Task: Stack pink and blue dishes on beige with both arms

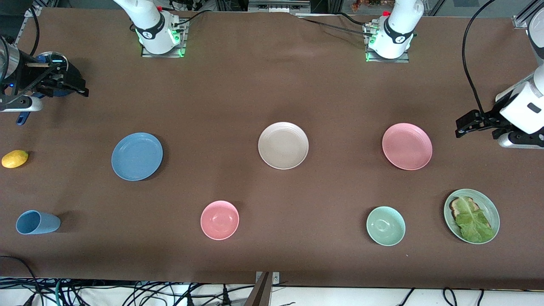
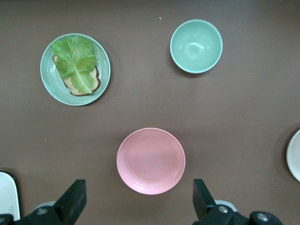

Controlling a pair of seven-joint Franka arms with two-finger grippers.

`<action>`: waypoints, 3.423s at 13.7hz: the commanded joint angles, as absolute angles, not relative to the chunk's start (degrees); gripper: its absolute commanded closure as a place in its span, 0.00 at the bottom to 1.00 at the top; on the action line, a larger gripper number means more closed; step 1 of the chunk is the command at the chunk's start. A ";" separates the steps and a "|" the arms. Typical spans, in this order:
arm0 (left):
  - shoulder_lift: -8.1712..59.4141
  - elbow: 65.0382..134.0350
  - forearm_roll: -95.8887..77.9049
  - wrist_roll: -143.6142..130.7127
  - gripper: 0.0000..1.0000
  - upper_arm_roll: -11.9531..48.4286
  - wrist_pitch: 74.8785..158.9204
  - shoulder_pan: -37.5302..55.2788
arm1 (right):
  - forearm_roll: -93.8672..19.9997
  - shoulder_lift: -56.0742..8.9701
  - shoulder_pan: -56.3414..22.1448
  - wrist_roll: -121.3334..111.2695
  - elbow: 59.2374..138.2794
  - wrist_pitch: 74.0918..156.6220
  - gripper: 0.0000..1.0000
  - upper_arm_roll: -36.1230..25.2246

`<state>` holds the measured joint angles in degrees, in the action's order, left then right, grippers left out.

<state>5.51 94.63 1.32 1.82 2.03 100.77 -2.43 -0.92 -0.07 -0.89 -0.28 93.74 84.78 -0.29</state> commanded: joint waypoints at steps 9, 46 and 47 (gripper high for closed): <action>1.58 117.67 1.67 14.06 0.00 -0.09 123.38 -9.13 | -0.35 -0.18 -0.18 -0.53 92.72 83.67 0.00 0.35; 21.09 129.73 -25.66 40.16 0.04 -0.09 148.18 -12.30 | -0.44 -0.18 -0.09 -0.70 92.81 83.67 0.00 0.09; 21.09 129.73 -25.66 40.25 0.04 -0.09 148.18 -12.48 | -0.44 -0.18 -0.09 -0.62 92.81 83.67 0.00 0.17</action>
